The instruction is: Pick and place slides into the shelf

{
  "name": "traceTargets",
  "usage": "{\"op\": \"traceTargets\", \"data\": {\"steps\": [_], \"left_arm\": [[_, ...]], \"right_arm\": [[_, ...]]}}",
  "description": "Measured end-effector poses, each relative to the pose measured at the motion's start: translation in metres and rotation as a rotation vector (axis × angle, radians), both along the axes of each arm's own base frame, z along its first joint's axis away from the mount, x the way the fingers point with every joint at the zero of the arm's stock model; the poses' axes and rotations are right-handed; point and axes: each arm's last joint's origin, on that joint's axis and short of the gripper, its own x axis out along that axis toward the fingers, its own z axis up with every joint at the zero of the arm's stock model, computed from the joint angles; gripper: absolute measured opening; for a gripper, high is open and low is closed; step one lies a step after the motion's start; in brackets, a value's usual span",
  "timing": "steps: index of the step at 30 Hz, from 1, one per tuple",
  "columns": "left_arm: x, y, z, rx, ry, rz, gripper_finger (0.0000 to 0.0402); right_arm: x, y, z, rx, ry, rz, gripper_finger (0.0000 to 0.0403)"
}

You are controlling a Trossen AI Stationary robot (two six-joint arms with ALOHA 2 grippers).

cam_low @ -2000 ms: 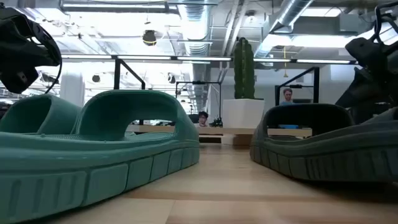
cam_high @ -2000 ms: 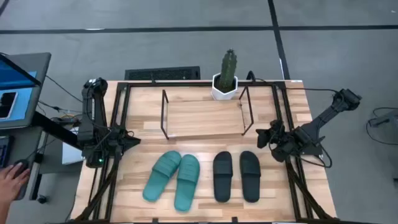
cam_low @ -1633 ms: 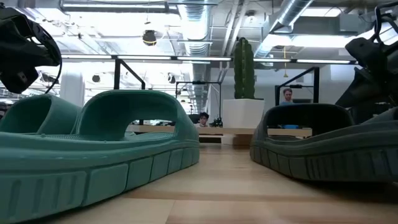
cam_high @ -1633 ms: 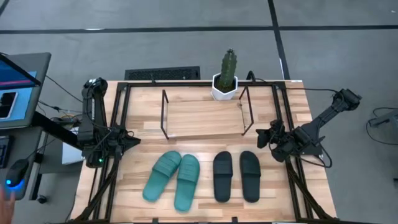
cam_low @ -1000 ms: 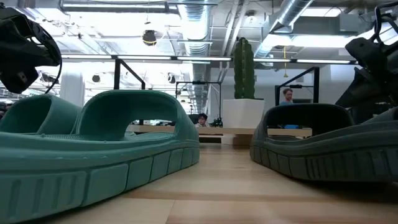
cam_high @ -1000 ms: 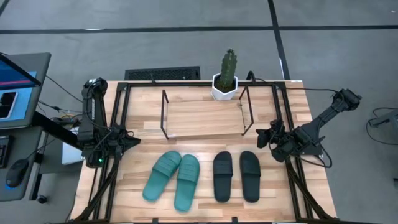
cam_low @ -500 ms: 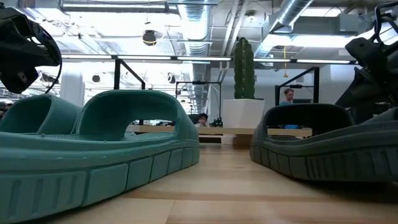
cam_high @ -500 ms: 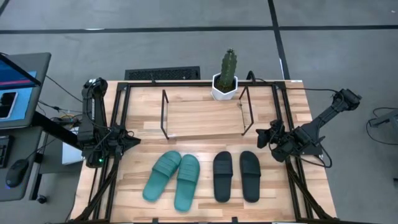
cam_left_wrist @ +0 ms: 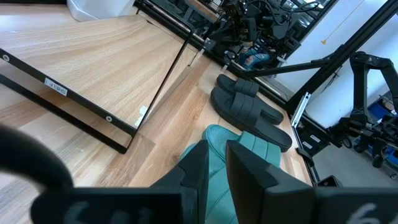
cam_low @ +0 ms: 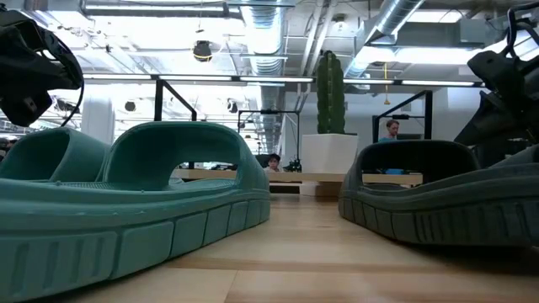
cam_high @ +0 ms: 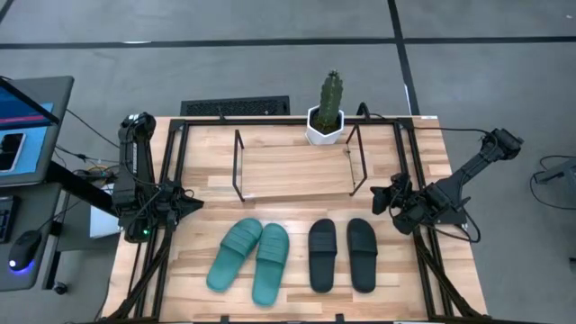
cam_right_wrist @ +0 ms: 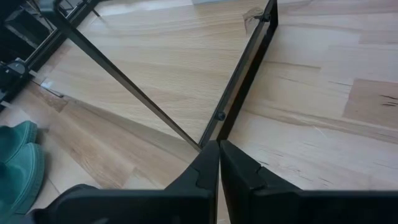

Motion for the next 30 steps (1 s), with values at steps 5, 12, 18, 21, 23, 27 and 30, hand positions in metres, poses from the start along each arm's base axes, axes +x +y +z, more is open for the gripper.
{"op": "traceTargets", "data": {"steps": [5,12,18,21,23,27,30], "left_arm": [[0.0,0.0,0.0,-0.001,0.0,0.0,0.0043],[0.0,0.0,0.001,0.076,-0.042,-0.009,0.0043],[0.001,0.001,0.005,0.212,-0.141,-0.006,0.0043],[0.001,0.001,0.006,0.269,-0.194,0.004,0.0043],[0.001,0.001,0.007,0.229,-0.203,0.01,0.0043],[0.003,-0.006,0.013,-0.055,-0.238,0.06,0.0043],[0.006,-0.018,0.022,-0.175,-0.254,0.098,0.0043]], "right_arm": [[0.0,0.0,0.0,0.0,0.0,0.0,0.0008],[0.0,0.0,0.0,0.0,0.0,0.0,0.0008],[0.0,0.0,0.0,0.0,0.0,0.0,0.0008],[0.0,0.0,0.0,0.0,0.0,0.0,0.0008],[0.0,0.0,0.0,0.0,0.0,0.0,0.0008],[0.0,0.0,0.0,0.0,0.0,0.0,0.0008],[0.0,0.0,0.0,0.0,0.0,0.0,0.0008]]}}
